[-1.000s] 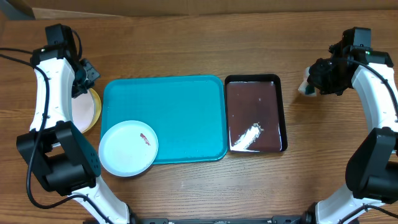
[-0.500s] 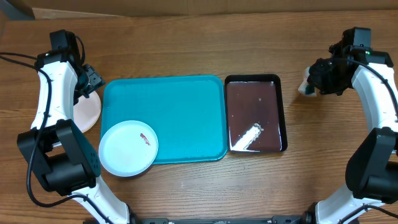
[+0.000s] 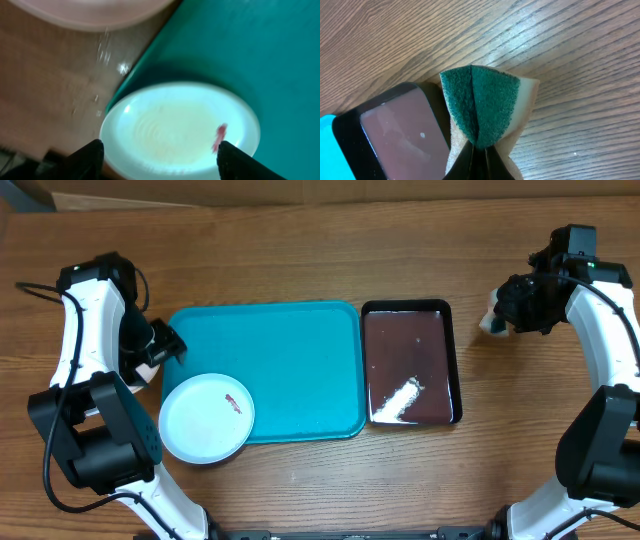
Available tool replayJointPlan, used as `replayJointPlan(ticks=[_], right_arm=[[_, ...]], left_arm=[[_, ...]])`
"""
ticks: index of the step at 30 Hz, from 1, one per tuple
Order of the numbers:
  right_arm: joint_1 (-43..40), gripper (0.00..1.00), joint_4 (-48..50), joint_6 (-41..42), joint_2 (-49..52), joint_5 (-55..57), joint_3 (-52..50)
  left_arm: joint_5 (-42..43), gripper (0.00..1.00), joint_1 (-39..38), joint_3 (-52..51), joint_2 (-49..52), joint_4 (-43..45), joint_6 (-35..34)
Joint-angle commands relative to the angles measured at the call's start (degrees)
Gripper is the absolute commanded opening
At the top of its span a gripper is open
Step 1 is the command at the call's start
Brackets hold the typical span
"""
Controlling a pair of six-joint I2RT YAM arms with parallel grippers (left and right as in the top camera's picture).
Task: Clean dirty plates on tray and stack at the side
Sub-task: 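Lower the left gripper onto the remaining white plate's rim and grip it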
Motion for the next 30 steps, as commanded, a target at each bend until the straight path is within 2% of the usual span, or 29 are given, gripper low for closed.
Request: replayJointPlan(ticks=[1,4,9,18,22,25,30], right_arm=[[0.28,0.04,-0.07,0.11,-0.07,-0.31,-0.13],[0.28,0.04,-0.57,0.11,-0.07,-0.31,-0.13],[0.28,0.04,-1.25,0.11,-0.07,-0.31,-0.13],[0.35,0.04,-1.22,0.13,-0.07,-3.34,-0.13],[0.68,0.04,-1.77,0.13,-0.07,-3.37,-0.13],[1.31,0.04,-2.86,0.11,-0.07,-3.32,-0.13],[2.62,0.04,-3.13,0.11,-0.07,-3.32,-0.13]], left_arm=[[-0.74,0.72,-0.76,0.0,-0.15,-5.46,1.2],[-0.52,0.72,-1.4,-1.62,-1.31,-6.73,0.79],[-0.61,0.71,-2.67,-10.73,-8.72,-3.37,0.7],[-0.85,0.71,-3.23,-33.57,-34.45,7.02,-5.22],[-3.69,0.7,-3.21,-40.7,-41.81,12.57,-9.66],[-6.88,0.67,-3.15,-45.31,-43.32,17.59,-11.91],[-6.91,0.62,-1.49,-47.12,-40.13,20.15,-11.21]])
